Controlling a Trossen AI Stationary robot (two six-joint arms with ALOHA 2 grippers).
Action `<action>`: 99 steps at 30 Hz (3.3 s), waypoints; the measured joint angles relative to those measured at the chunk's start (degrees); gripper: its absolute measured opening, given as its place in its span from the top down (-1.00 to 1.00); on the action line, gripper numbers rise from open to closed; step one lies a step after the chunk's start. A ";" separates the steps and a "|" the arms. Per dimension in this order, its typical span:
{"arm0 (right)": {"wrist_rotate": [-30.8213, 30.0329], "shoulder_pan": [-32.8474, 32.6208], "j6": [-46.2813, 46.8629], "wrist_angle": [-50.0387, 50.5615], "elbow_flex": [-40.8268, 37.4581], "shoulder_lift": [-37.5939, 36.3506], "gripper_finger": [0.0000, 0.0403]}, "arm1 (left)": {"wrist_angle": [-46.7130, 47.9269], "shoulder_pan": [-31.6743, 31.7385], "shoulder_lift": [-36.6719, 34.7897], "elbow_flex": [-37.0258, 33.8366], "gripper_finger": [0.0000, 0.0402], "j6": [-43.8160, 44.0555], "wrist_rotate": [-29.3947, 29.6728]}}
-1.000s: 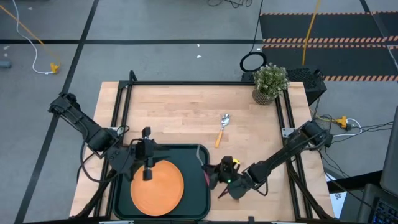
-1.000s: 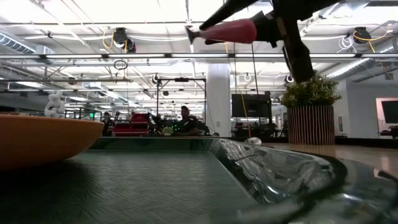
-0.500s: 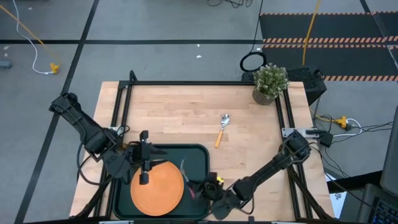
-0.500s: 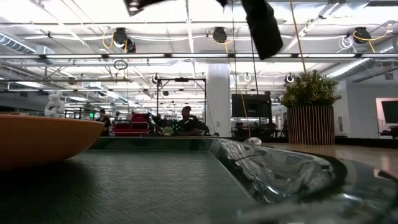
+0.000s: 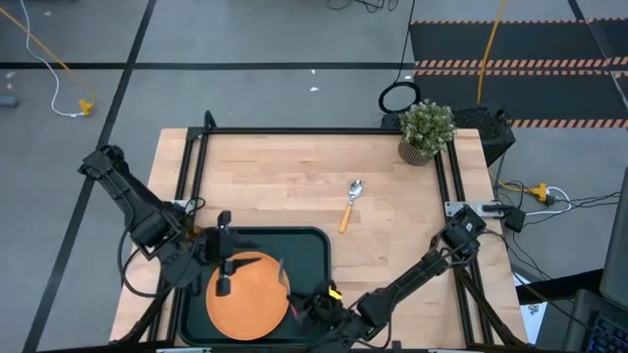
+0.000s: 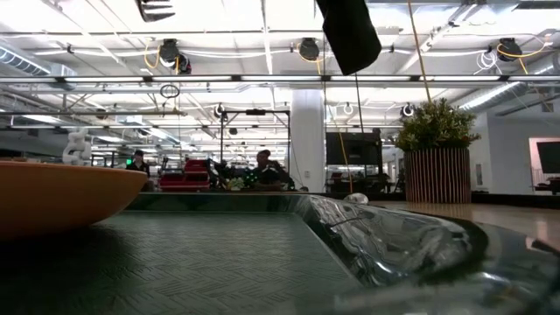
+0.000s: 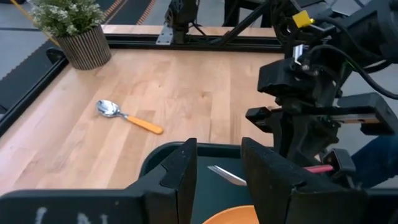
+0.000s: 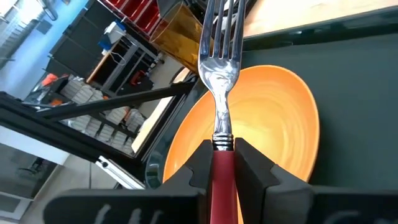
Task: Pick and place plate/cup/fork/spoon on tray
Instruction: Put the pink fork on the black tray to the right of the orange plate
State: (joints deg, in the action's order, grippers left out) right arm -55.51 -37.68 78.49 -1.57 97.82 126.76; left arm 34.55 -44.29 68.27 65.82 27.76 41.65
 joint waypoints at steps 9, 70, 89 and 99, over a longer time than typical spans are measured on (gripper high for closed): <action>4.08 2.21 -1.65 -0.72 0.00 -0.02 0.87 | -0.06 -1.79 0.00 -0.04 0.36 0.65 0.92; 16.77 7.16 15.53 21.91 -0.87 3.50 0.62 | -1.84 0.57 -0.03 -0.11 0.36 -6.02 5.16; 28.82 6.94 -0.35 22.17 -0.92 -2.36 0.50 | -1.73 0.57 -0.04 -0.11 0.36 -5.38 5.18; 46.79 7.70 -33.75 24.13 -0.90 -4.24 0.53 | -2.37 0.57 -0.04 -0.11 0.36 -4.95 5.20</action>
State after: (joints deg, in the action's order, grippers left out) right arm -8.72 -29.98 44.73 22.56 96.92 122.52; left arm 32.18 -43.72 68.23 65.71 22.81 46.85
